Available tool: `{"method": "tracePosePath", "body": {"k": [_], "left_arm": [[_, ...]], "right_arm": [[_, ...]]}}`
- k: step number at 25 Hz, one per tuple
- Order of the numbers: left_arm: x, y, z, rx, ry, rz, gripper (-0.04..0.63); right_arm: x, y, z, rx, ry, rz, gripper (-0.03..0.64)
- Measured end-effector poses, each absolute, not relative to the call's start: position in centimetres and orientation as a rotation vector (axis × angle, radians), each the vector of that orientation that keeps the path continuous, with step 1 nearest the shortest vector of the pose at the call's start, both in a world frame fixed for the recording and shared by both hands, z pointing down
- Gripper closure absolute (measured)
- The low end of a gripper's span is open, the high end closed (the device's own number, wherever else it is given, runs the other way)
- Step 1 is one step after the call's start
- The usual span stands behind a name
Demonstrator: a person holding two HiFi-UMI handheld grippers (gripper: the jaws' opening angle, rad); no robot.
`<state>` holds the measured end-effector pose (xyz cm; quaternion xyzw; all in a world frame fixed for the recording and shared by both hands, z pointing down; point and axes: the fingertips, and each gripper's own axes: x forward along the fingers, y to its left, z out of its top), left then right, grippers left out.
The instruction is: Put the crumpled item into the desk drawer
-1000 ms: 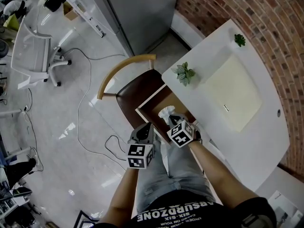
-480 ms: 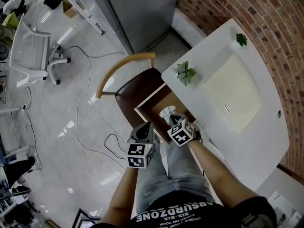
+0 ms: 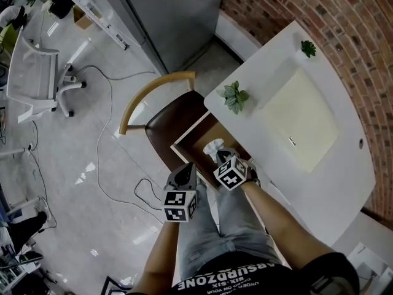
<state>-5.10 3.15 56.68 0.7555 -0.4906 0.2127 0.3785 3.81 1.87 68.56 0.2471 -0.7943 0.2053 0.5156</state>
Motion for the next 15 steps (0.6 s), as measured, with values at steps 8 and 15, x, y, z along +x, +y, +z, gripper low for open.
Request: {"method": "tracePosePath", "body": {"k": [8,15], "left_arm": [[-5.1,3.0,57.7,1.919,-1.253,0.538,0.592],[-5.4,2.9,58.5,1.907,-1.256,0.536,0.592]], "right_arm": [[3.9,1.6,70.0,0.591,-1.896,0.499,0.617],[4.0,1.6,71.5,0.573,-1.868,0.497,0.617]]}}
